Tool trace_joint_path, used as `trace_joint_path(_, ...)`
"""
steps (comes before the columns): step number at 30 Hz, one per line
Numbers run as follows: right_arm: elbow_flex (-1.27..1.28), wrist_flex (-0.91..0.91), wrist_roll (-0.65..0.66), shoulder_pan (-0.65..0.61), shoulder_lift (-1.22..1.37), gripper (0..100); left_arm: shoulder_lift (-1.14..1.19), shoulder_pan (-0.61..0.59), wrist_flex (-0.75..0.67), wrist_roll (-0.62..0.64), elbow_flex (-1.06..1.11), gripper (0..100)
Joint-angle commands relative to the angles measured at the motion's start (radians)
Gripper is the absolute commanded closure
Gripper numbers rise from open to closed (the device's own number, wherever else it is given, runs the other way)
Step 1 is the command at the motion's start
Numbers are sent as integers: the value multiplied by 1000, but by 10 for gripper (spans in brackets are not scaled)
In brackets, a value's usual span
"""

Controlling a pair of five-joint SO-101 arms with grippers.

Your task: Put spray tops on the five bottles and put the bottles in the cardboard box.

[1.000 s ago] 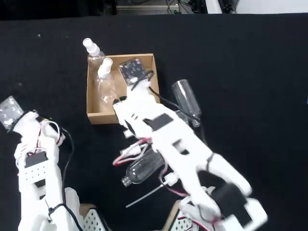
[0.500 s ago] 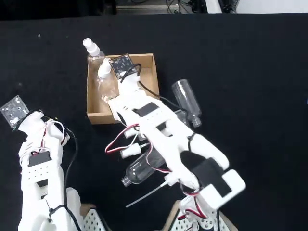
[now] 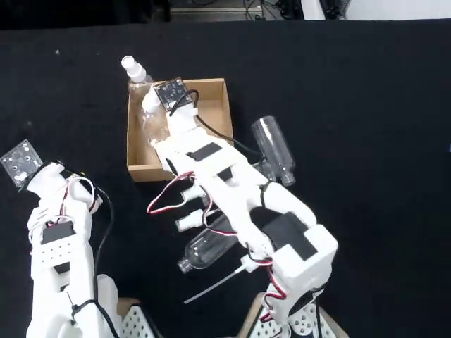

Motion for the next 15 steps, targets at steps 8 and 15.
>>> trace_joint_path(8,-130,-41,-5,23,45,987,-21,8,-21,9,-13,960)
trace_joint_path(15,-48,-222,-3,6,47,987,-21,7,-21,9,-13,960)
